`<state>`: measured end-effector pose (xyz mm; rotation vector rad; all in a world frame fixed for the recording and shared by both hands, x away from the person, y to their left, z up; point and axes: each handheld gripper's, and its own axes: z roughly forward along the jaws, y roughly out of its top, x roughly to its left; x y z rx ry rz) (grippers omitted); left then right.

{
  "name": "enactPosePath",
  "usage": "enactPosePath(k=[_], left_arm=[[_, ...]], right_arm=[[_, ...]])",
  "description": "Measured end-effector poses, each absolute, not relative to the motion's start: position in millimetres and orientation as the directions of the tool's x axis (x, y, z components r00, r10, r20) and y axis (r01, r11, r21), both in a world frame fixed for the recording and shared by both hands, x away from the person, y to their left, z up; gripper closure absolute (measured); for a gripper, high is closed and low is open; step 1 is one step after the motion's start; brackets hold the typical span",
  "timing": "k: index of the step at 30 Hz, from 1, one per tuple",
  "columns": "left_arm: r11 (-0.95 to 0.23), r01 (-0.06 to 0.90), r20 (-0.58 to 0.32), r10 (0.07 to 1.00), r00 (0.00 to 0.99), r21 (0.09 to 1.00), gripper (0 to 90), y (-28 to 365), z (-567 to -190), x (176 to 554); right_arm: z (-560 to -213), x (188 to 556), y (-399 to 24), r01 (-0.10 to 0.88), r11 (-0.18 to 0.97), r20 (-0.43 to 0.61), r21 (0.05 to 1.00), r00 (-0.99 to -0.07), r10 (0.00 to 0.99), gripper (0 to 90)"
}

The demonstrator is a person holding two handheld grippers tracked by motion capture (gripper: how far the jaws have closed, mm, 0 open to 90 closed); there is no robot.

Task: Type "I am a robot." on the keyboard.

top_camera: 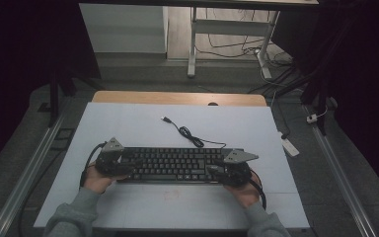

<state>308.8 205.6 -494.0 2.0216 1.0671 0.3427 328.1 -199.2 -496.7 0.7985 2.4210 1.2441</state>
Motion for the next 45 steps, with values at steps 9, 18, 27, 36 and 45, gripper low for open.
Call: enactPosePath(k=[9, 18, 27, 36, 45], left_arm=[[-0.336, 0.581, -0.109, 0.794, 0.598, 0.741, 55.8, 210.4, -499.1, 311.3], [-0.374, 0.592, -0.078, 0.798, 0.598, 0.714, 77.2, 211.3, -503.9, 312.4], [-0.403, 0.615, -0.063, 0.801, 0.595, 0.678, 88.9, 212.6, -510.8, 315.3], [-0.409, 0.625, -0.061, 0.804, 0.591, 0.665, 88.9, 210.6, -515.4, 318.0], [-0.425, 0.632, -0.055, 0.801, 0.596, 0.648, 88.9, 207.0, -518.7, 318.9]], right_arm=[[-496.7, 328.1, -199.4, 0.338, 0.470, -0.016, 0.816, -0.799, 0.602, 57.6], [-496.7, 328.2, -199.8, 0.339, 0.468, -0.016, 0.816, -0.797, 0.604, 57.5], [-496.7, 328.4, -200.5, 0.341, 0.468, -0.017, 0.815, -0.794, 0.608, 57.5], [-496.8, 328.5, -200.4, 0.341, 0.471, -0.020, 0.814, -0.793, 0.609, 57.5], [-496.9, 328.5, -200.5, 0.341, 0.471, -0.020, 0.813, -0.793, 0.609, 57.5]])
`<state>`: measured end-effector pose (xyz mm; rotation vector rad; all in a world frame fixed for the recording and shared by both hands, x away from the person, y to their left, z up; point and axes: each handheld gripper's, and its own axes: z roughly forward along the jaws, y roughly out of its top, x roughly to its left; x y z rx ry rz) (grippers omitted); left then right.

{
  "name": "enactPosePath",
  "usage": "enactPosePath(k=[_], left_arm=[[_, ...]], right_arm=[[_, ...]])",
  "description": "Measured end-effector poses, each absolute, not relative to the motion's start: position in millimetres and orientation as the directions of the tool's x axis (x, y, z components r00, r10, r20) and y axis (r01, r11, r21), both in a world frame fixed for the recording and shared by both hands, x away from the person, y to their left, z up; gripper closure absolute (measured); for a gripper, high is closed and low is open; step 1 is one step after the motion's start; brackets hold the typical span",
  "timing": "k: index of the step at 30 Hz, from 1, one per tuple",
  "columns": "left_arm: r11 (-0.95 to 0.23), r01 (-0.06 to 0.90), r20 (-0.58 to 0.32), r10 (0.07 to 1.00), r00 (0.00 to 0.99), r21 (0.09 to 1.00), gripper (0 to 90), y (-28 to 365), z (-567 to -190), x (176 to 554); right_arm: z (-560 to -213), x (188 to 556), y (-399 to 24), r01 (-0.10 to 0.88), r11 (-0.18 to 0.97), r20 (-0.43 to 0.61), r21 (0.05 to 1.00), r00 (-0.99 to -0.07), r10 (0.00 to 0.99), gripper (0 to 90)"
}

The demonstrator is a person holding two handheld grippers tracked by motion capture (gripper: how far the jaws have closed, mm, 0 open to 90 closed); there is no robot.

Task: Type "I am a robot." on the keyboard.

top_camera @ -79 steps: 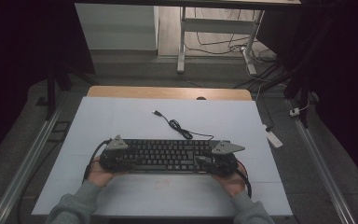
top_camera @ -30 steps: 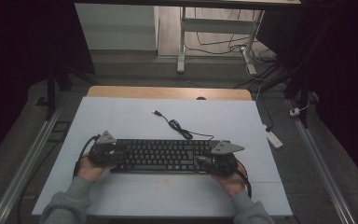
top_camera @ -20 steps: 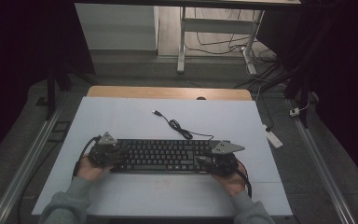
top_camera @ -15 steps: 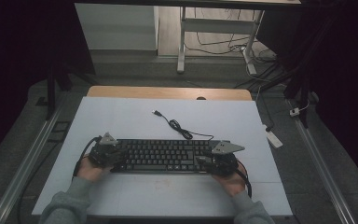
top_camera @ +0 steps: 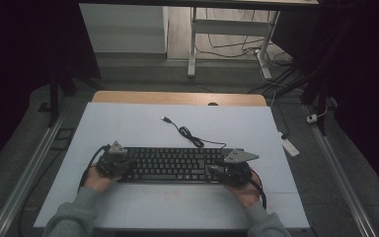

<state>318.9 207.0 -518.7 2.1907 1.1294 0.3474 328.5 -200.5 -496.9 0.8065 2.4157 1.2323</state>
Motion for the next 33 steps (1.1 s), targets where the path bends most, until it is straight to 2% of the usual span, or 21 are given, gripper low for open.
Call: enactPosePath(k=[8, 13, 22, 27, 33], left_arm=[[-0.443, 0.627, -0.031, 0.801, 0.597, 0.641, 89.0, 203.5, -520.0, 318.1], [-0.394, 0.590, -0.060, 0.795, 0.603, 0.705, 88.4, 206.9, -509.2, 314.4], [-0.290, 0.576, -0.141, 0.796, 0.589, 0.764, 56.2, 217.3, -499.0, 312.2], [-0.271, 0.576, -0.160, 0.794, 0.587, 0.771, 48.1, 220.1, -496.6, 312.3], [-0.282, 0.569, -0.160, 0.781, 0.604, 0.773, 43.3, 217.4, -494.8, 311.1]], right_arm=[[-496.8, 328.4, -200.3, 0.340, 0.471, -0.020, 0.814, -0.793, 0.609, 57.4], [-496.6, 328.4, -200.6, 0.340, 0.468, -0.018, 0.816, -0.793, 0.608, 57.4], [-496.4, 328.7, -201.0, 0.338, 0.467, -0.019, 0.817, -0.794, 0.608, 57.3], [-496.6, 329.3, -201.6, 0.338, 0.467, -0.019, 0.817, -0.794, 0.607, 57.3], [-496.8, 329.4, -201.7, 0.339, 0.468, -0.019, 0.816, -0.794, 0.608, 57.3]])
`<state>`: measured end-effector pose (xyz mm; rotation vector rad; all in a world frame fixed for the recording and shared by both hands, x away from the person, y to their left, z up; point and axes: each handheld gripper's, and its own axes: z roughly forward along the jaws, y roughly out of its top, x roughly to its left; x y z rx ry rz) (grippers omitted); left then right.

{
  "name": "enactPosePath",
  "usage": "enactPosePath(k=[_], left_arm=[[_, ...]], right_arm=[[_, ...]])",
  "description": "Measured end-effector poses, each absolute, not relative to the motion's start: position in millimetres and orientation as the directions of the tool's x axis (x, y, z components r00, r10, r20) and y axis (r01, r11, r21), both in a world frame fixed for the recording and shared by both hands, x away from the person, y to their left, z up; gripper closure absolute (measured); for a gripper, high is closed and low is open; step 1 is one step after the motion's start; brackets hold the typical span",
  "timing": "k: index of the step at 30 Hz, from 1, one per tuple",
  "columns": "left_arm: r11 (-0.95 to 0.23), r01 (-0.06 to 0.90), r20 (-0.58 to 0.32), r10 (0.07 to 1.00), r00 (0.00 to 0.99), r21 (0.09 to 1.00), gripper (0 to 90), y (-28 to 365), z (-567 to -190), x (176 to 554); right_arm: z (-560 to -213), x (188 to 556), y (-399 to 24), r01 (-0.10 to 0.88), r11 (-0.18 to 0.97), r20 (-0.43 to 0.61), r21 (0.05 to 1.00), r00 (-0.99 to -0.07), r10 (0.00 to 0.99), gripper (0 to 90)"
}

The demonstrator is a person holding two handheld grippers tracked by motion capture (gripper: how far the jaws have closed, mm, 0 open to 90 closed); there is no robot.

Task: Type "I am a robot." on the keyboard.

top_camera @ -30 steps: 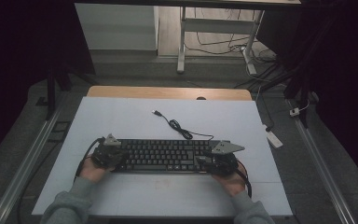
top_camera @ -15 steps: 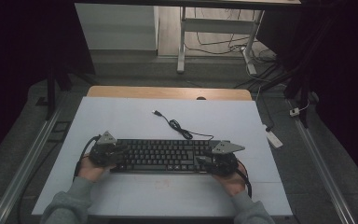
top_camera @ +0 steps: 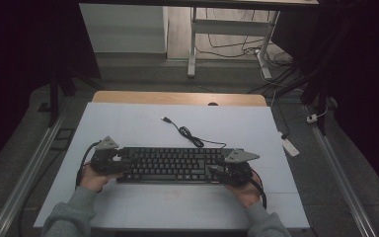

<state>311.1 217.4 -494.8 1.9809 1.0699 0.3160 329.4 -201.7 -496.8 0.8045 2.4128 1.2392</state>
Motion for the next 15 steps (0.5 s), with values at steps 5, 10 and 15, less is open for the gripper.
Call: enactPosePath(k=[5, 10, 15], left_arm=[[-0.293, 0.561, -0.158, 0.769, 0.620, 0.775, 41.5, 213.2, -492.8, 309.4], [-0.316, 0.550, -0.152, 0.749, 0.644, 0.773, 40.6, 207.2, -492.0, 307.9], [-0.346, 0.536, -0.140, 0.728, 0.671, 0.770, 40.4, 199.7, -491.8, 306.1]], right_arm=[[-496.7, 329.4, -201.8, 0.339, 0.468, -0.019, 0.816, -0.794, 0.608, 57.3], [-496.8, 329.4, -201.8, 0.339, 0.468, -0.019, 0.816, -0.794, 0.608, 57.3], [-497.0, 329.5, -201.8, 0.340, 0.470, -0.020, 0.815, -0.794, 0.608, 57.3]])
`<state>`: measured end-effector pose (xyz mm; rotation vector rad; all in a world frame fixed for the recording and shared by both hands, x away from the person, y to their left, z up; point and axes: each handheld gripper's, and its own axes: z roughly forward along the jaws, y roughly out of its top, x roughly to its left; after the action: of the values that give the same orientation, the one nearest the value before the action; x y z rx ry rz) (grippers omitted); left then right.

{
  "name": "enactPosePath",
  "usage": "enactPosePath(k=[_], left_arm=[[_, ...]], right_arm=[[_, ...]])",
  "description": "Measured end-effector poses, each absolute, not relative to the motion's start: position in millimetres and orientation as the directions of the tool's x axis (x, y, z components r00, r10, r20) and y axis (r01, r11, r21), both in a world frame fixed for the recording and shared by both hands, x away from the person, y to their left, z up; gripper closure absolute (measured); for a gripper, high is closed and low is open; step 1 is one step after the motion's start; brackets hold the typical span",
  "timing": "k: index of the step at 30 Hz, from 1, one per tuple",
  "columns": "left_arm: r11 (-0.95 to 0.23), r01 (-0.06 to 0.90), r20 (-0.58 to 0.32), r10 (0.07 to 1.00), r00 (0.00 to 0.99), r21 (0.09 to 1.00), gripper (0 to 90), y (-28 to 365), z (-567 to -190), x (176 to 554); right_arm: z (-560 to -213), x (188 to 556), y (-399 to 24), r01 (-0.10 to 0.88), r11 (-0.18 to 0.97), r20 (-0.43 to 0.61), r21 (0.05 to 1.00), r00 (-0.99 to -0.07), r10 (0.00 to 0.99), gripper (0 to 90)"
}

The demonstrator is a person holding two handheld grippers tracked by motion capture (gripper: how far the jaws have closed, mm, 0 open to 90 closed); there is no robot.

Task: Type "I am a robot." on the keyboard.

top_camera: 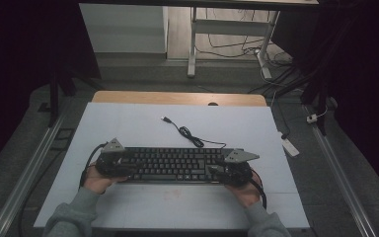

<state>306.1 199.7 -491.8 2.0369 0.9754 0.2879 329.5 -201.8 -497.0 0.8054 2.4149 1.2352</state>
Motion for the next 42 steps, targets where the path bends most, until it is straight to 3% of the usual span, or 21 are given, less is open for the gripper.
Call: enactPosePath(k=[28, 34, 42], left_arm=[[-0.475, 0.478, -0.106, 0.619, 0.778, 0.739, 43.9, 159.1, -498.2, 296.4], [-0.497, 0.468, -0.103, 0.597, 0.796, 0.731, 50.9, 152.4, -501.3, 295.0], [-0.518, 0.471, -0.099, 0.591, 0.800, 0.714, 72.4, 147.1, -506.2, 295.8]], right_arm=[[-497.0, 329.1, -201.5, 0.341, 0.471, -0.021, 0.813, -0.793, 0.609, 57.3], [-497.1, 329.2, -201.5, 0.340, 0.472, -0.022, 0.814, -0.793, 0.609, 57.3], [-497.3, 329.3, -201.4, 0.339, 0.471, -0.022, 0.814, -0.793, 0.609, 57.3]])
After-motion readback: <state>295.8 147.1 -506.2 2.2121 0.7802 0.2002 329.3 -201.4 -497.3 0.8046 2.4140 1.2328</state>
